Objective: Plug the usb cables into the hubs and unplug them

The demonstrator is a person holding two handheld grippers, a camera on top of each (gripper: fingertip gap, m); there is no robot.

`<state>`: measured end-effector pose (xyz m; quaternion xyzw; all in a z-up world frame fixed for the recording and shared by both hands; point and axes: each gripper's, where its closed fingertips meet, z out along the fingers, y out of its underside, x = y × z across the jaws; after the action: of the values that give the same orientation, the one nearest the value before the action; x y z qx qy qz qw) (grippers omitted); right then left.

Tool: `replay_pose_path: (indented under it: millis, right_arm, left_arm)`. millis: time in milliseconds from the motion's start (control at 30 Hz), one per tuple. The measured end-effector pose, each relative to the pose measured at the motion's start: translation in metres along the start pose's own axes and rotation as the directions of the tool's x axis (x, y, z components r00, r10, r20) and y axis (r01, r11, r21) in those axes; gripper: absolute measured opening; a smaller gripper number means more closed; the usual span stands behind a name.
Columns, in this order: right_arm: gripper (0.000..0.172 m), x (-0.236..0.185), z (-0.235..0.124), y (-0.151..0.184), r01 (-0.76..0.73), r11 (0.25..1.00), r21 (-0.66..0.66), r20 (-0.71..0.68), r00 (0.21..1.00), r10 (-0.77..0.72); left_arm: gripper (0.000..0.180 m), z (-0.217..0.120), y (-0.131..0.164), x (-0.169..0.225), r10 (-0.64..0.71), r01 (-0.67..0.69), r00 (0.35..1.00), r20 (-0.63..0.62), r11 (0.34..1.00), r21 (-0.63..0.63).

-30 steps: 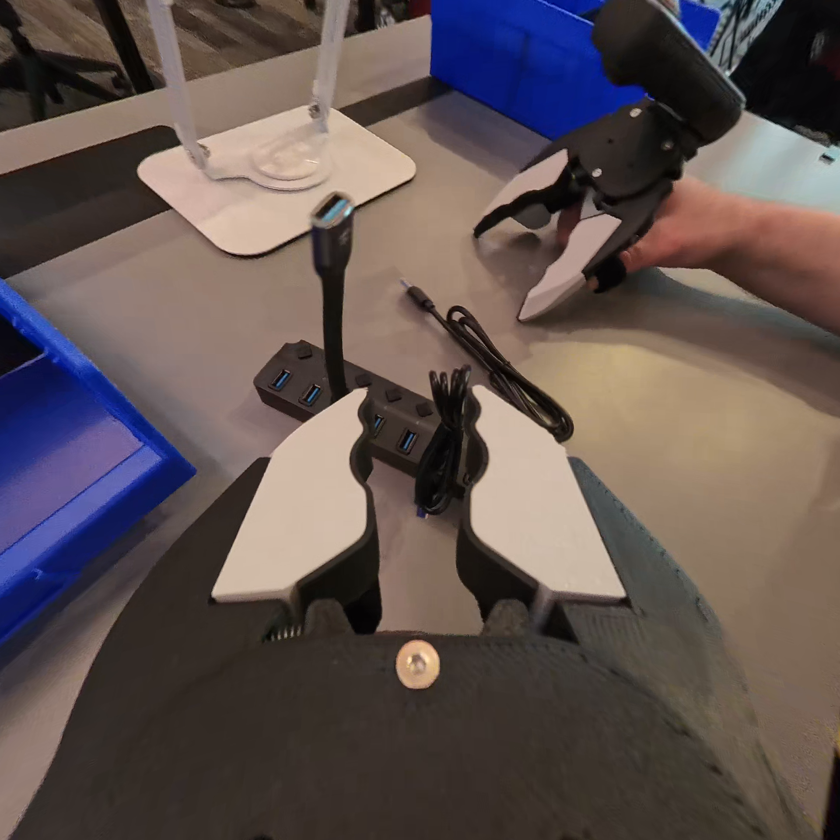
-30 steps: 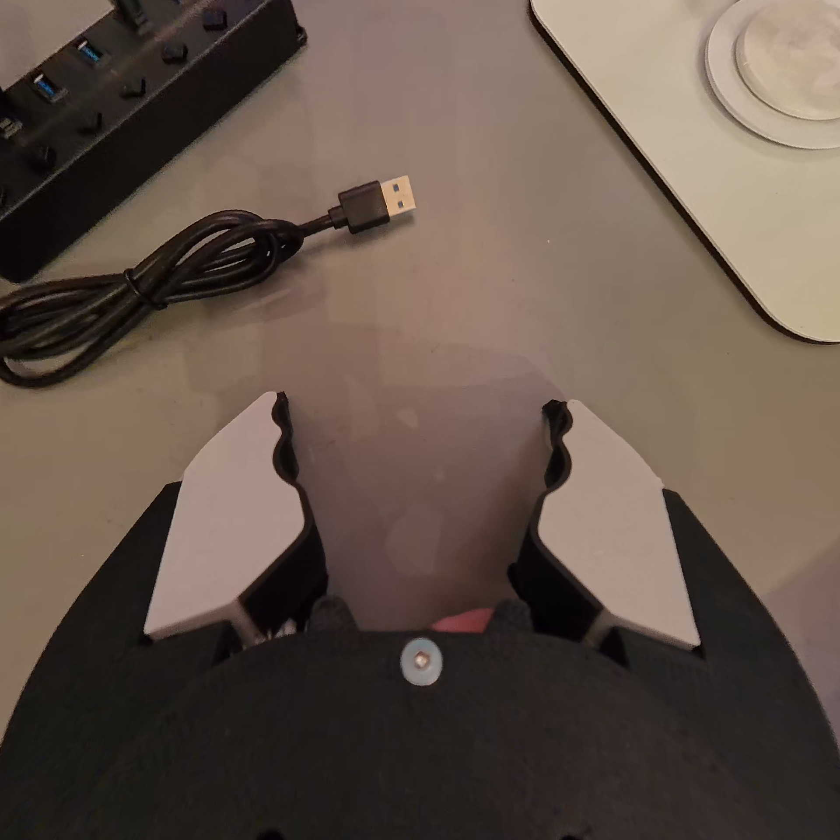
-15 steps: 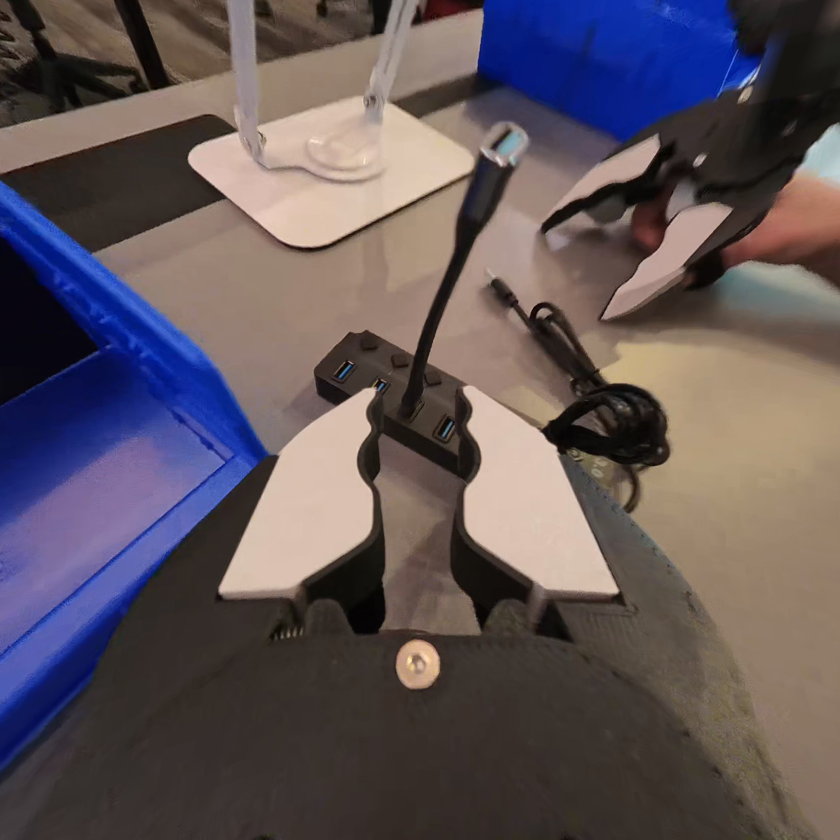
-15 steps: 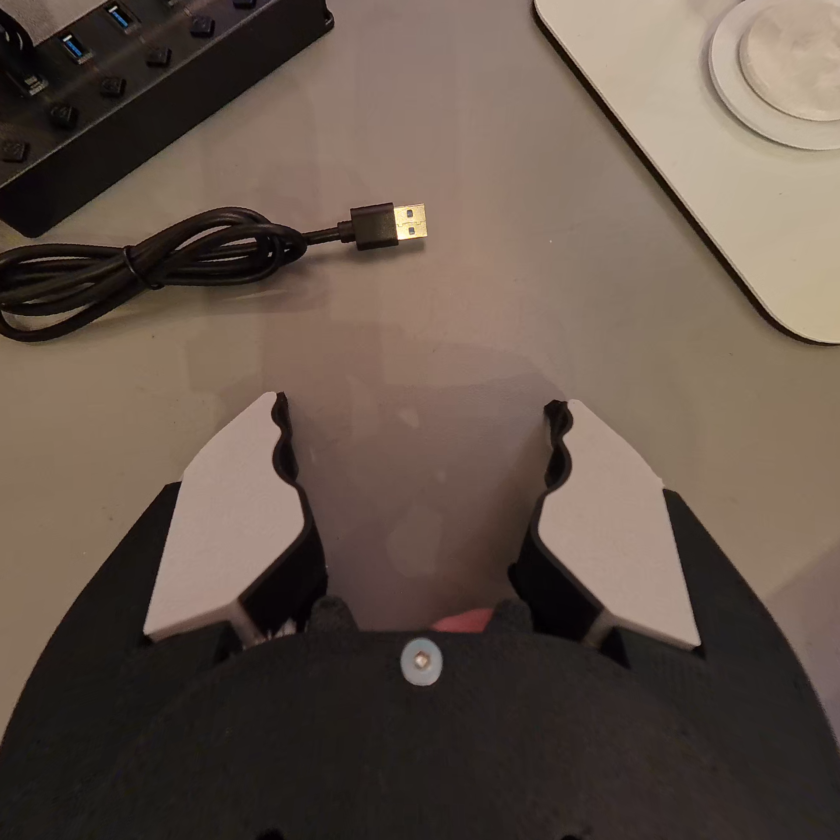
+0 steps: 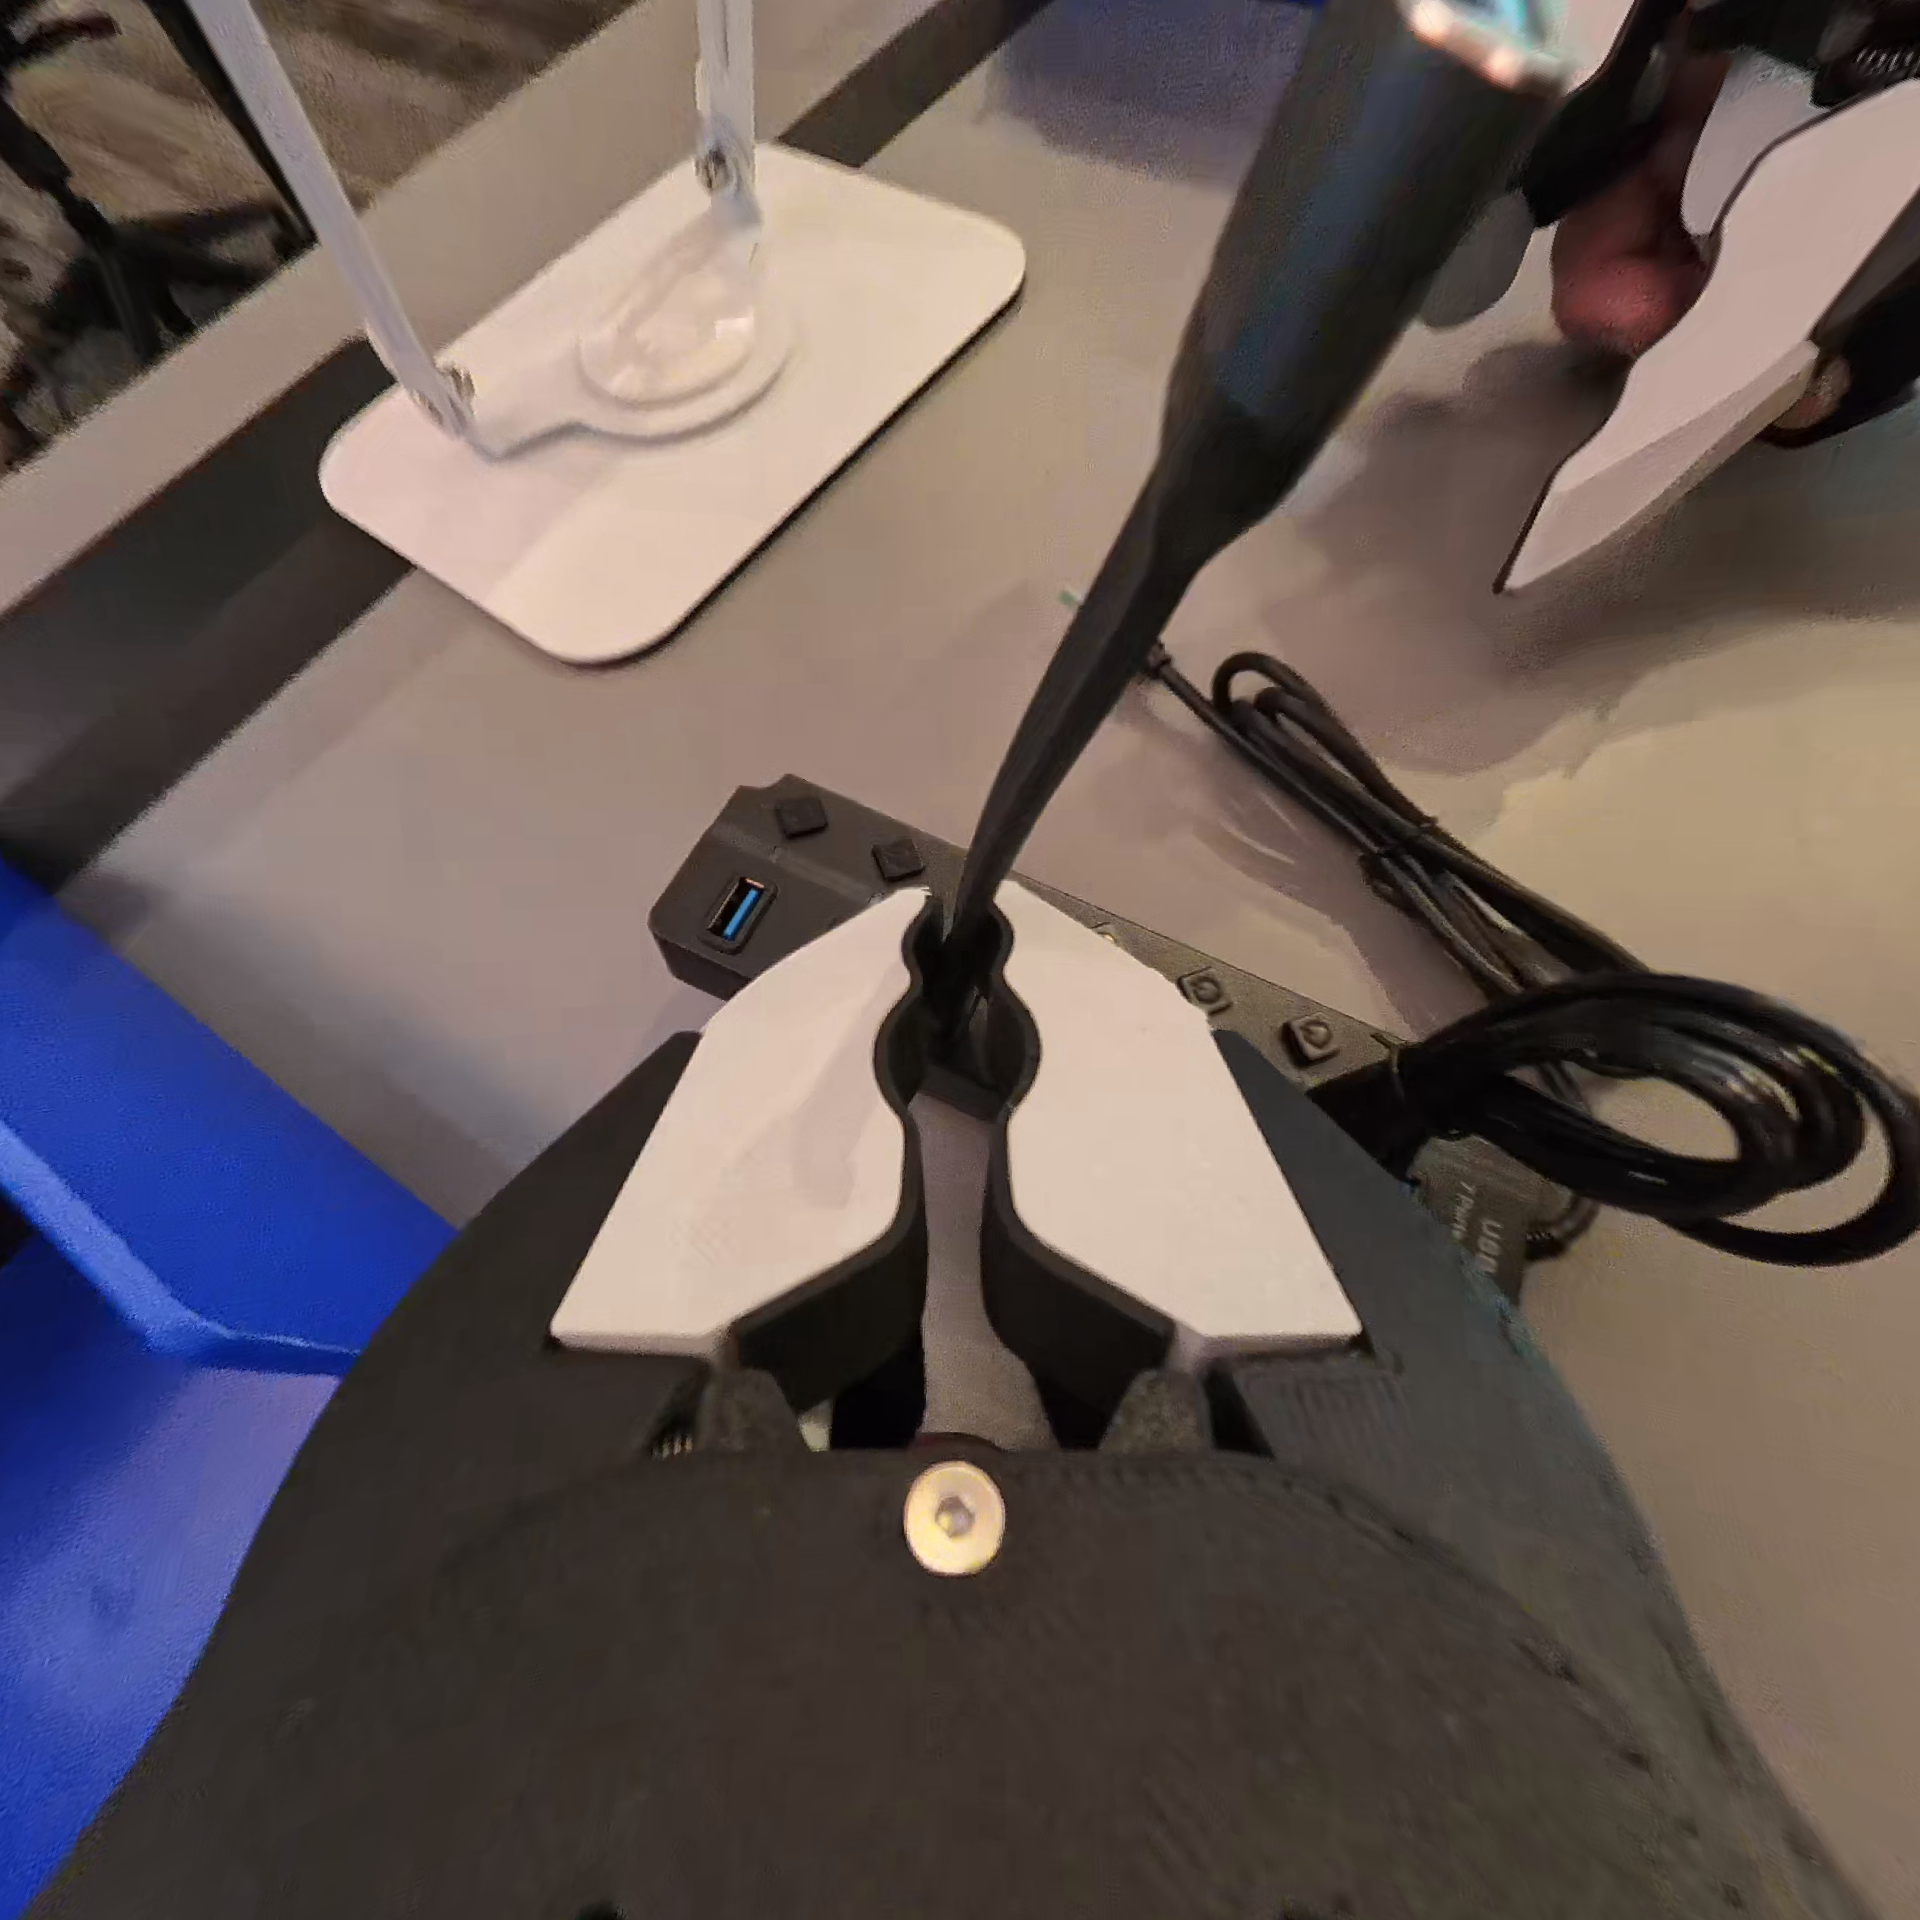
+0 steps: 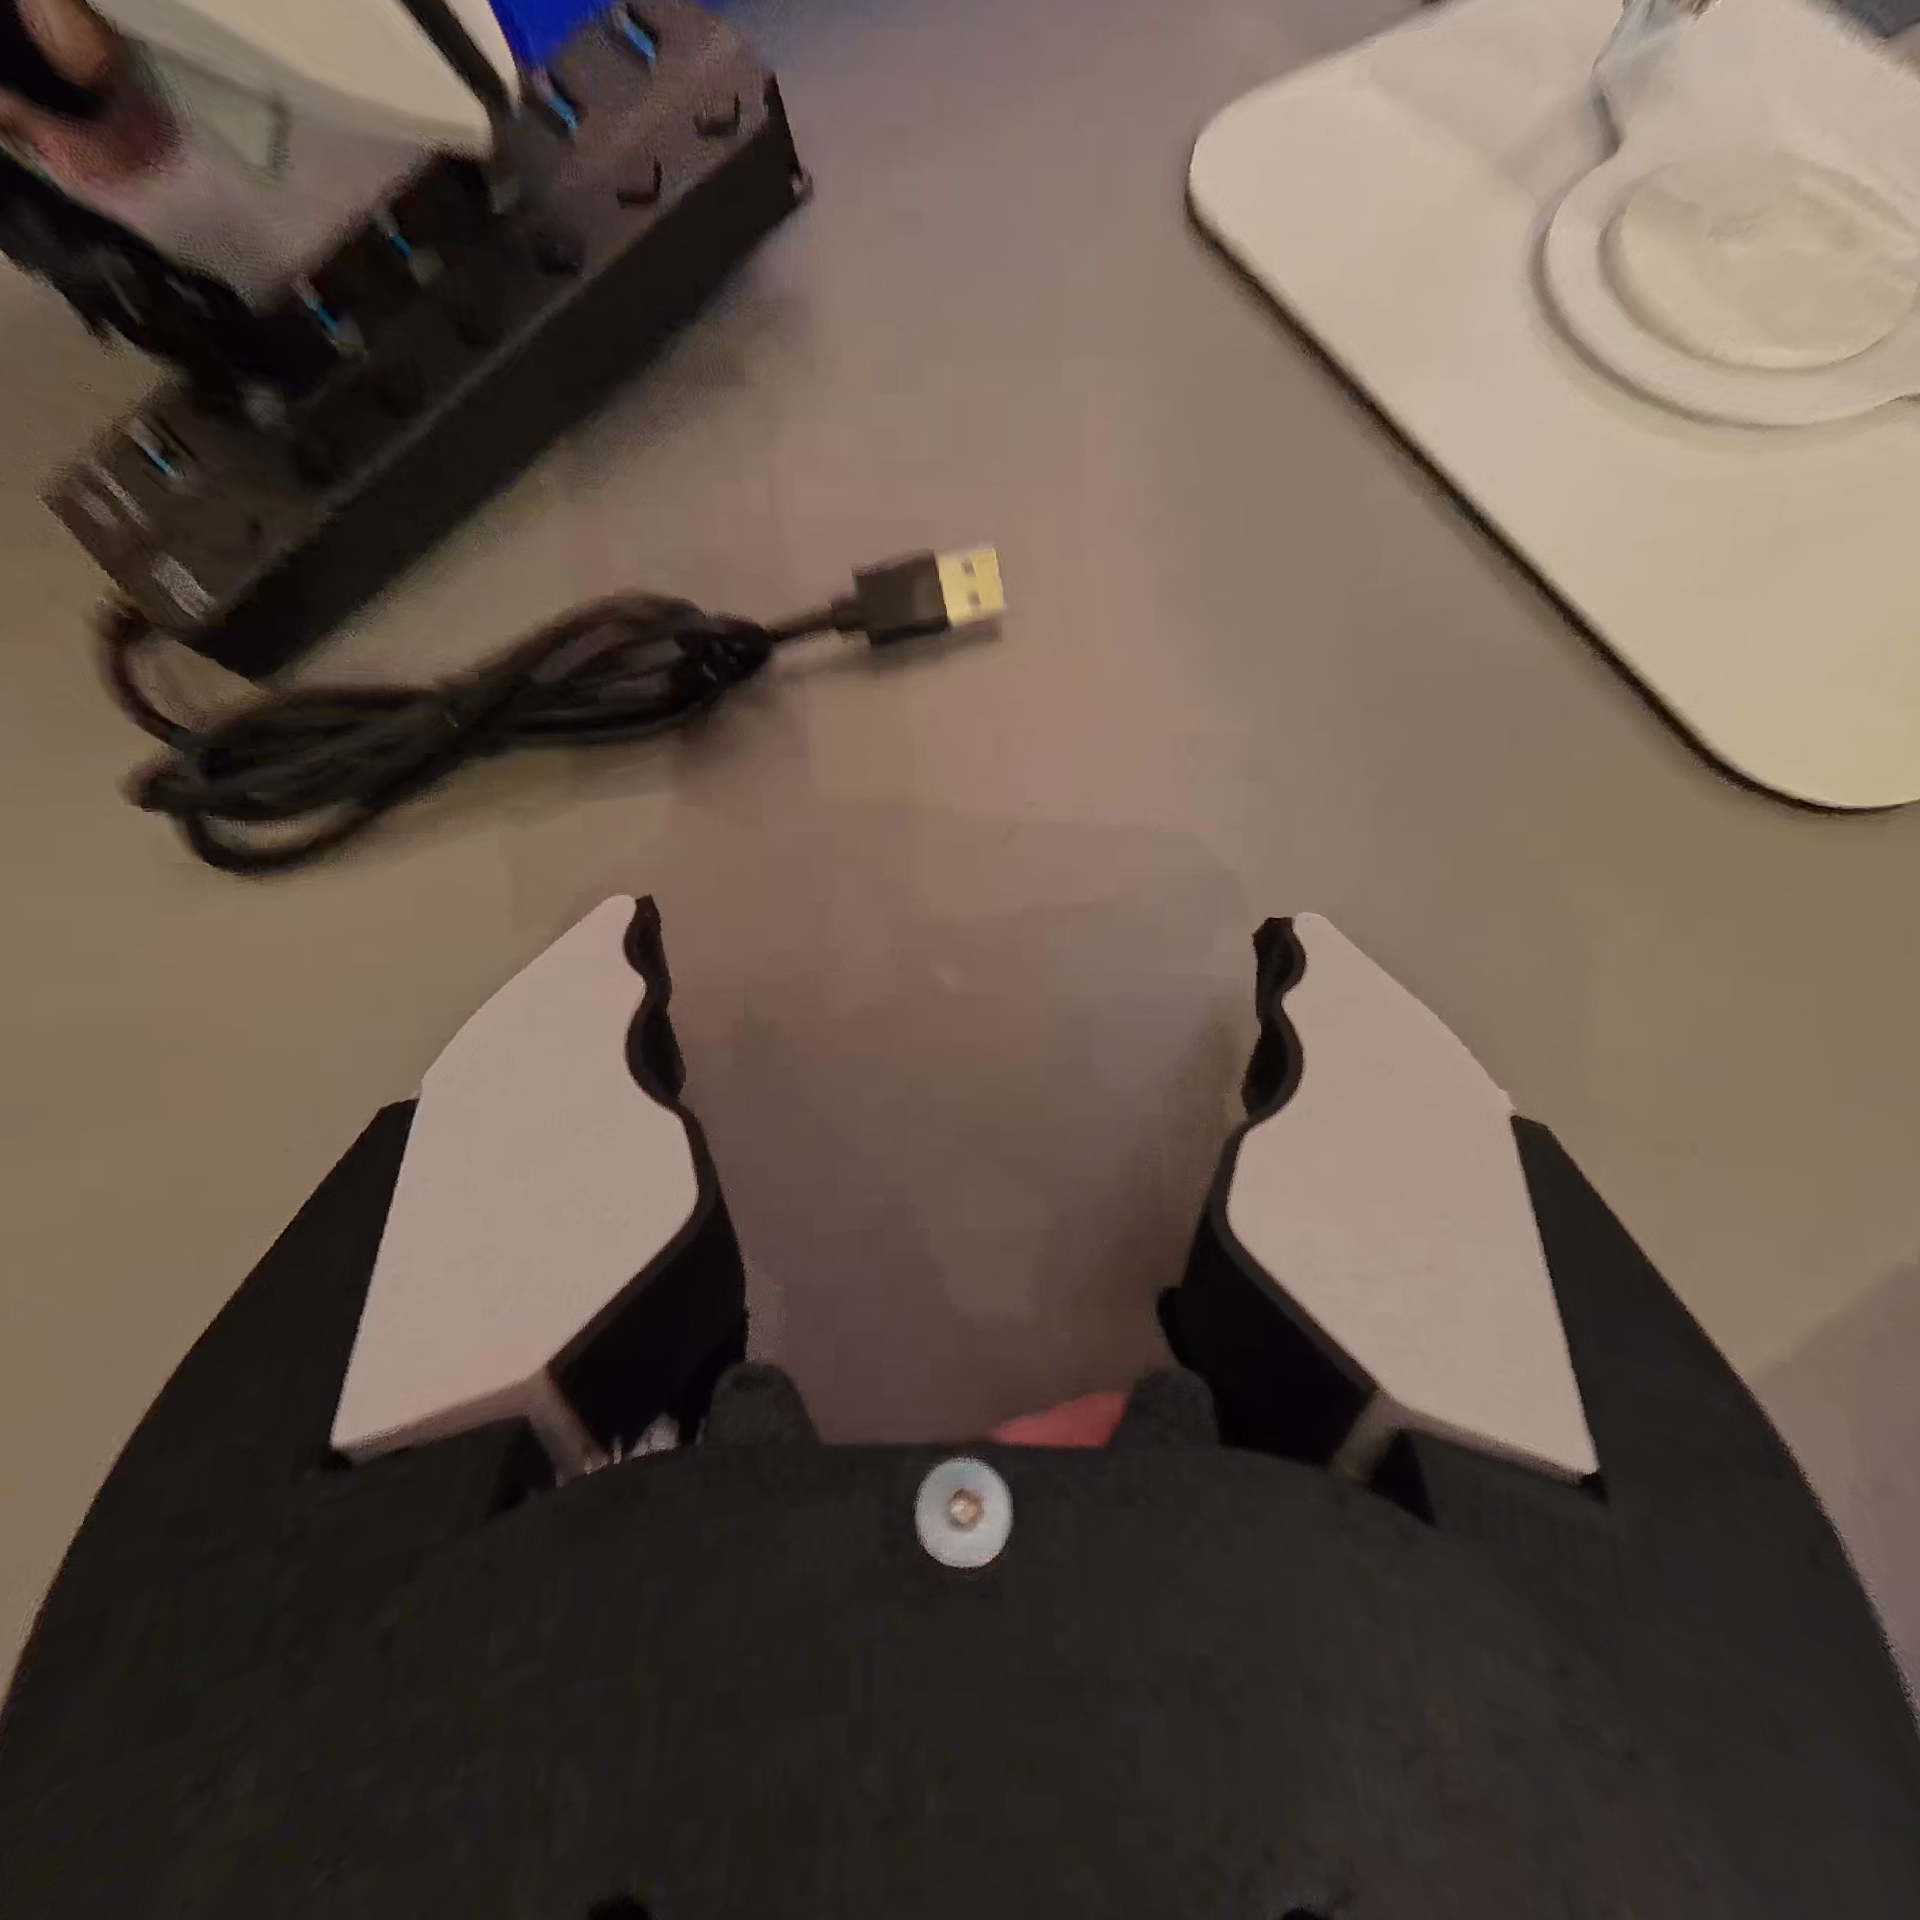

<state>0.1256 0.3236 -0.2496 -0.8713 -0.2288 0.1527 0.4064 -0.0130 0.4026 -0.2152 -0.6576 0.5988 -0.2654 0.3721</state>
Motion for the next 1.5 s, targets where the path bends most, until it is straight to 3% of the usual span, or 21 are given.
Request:
replay_pose_path:
  millis: [100,233,433,533,600,700,867,1000,1267,1500]
  right_arm:
    - [0.083,-0.036,-0.011,-0.030,-0.073,0.987,0.143,0.171,0.984,0.048]
    - [0.079,-0.083,-0.009,-0.066,-0.154,0.970,0.187,0.410,0.910,0.066]
    - [0.061,-0.109,-0.003,-0.107,-0.319,0.927,0.198,0.658,0.744,0.115]
    - [0.028,-0.110,-0.006,-0.117,-0.340,0.912,0.230,0.688,0.719,0.095]
    - [0.024,-0.108,-0.014,-0.123,-0.371,0.892,0.260,0.715,0.695,0.080]
    - [0.022,-0.102,-0.032,-0.133,-0.423,0.842,0.334,0.743,0.668,0.041]
    - [0.022,-0.103,-0.064,-0.143,-0.463,0.786,0.410,0.794,0.605,-0.058]
    - [0.022,-0.111,-0.078,-0.151,-0.456,0.766,0.452,0.813,0.565,-0.143]
    - [0.022,-0.126,-0.083,-0.153,-0.354,0.779,0.517,0.781,0.567,-0.261]
    - [0.024,-0.123,-0.078,-0.154,-0.333,0.792,0.512,0.760,0.606,-0.237]
  left_arm:
    - [0.005,-0.009,-0.021,0.007,0.054,-0.055,0.998,0.013,0.997,0.046]
    - [0.005,-0.021,-0.053,0.021,0.110,-0.110,0.994,0.010,0.985,0.131]
    - [0.005,-0.038,-0.104,0.052,0.185,-0.176,0.983,-0.016,0.956,0.234]
    - [0.006,-0.044,-0.120,0.061,0.195,-0.179,0.980,-0.034,0.947,0.266]
    - [0.008,-0.048,-0.128,0.066,0.170,-0.137,0.982,-0.087,0.946,0.294]
    - [0.051,-0.067,-0.142,0.059,0.096,-0.062,0.993,-0.075,0.929,0.365]
    - [0.075,-0.082,-0.131,0.050,-0.103,0.174,0.972,-0.211,0.918,0.356]
    - [0.076,-0.064,-0.117,0.077,-0.203,0.314,0.883,-0.423,0.926,0.211]
    - [0.067,-0.045,-0.128,0.126,-0.190,0.341,0.729,-0.658,0.934,0.109]
    - [0.043,-0.033,-0.123,0.114,-0.176,0.335,0.811,-0.558,0.922,0.196]
